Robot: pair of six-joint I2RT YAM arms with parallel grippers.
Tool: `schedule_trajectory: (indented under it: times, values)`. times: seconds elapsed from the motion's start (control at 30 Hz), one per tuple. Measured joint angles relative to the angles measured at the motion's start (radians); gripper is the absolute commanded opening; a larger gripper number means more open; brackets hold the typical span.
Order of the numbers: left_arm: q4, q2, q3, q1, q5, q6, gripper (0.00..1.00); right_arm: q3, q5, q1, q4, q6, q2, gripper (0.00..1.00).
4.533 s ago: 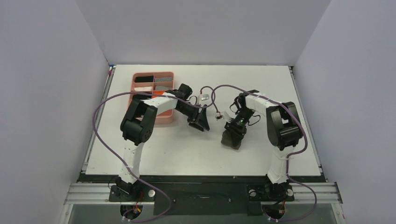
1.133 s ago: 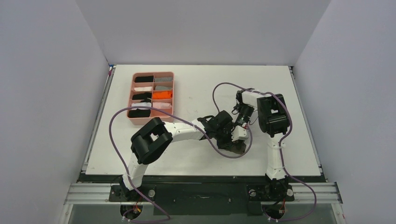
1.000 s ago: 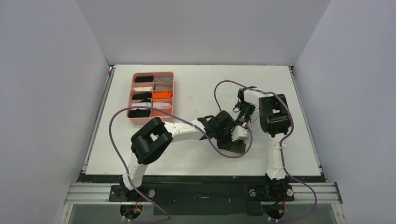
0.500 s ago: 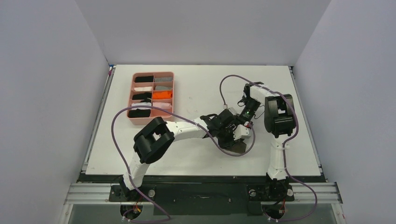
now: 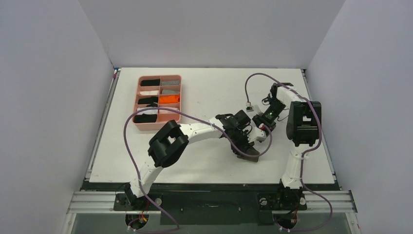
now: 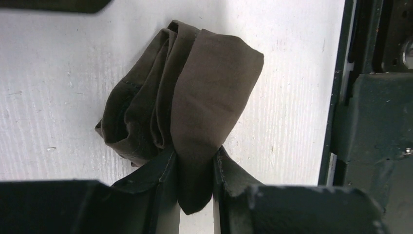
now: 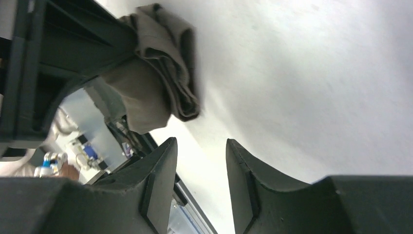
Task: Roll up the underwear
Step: Roll the underwear to the center of the board.
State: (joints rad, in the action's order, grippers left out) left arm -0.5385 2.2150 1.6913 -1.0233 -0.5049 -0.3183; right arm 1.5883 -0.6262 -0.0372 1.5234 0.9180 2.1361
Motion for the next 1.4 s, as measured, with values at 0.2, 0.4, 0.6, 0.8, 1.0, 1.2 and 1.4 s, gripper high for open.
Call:
schedule_trajectory:
  times: [0.2, 0.4, 0.6, 0.8, 1.0, 1.2, 1.4]
  values:
    - [-0.114, 0.072, 0.118, 0.024, -0.066, 0.047, 0.0, -0.035, 0.05, 0.058, -0.126, -0.106, -0.047, 0.37]
    - [-0.215, 0.144, 0.228, 0.04, -0.136, 0.108, 0.0, -0.103, 0.101, 0.073, -0.269, -0.225, -0.105, 0.37]
    - [-0.294, 0.21, 0.318, 0.06, -0.205, 0.179, 0.0, -0.23, 0.15, 0.084, -0.4, -0.316, -0.209, 0.37]
    - [-0.324, 0.27, 0.363, 0.1, -0.327, 0.262, 0.0, -0.341, 0.189, 0.163, -0.513, -0.379, -0.341, 0.41]
    - [-0.337, 0.317, 0.388, 0.13, -0.429, 0.338, 0.0, -0.442, 0.232, 0.277, -0.596, -0.388, -0.411, 0.43]
    - [-0.357, 0.358, 0.418, 0.146, -0.497, 0.397, 0.0, -0.562, 0.238, 0.365, -0.631, -0.323, -0.508, 0.43]
    - [-0.367, 0.39, 0.436, 0.159, -0.554, 0.441, 0.0, -0.665, 0.214, 0.354, -0.606, -0.198, -0.71, 0.44]
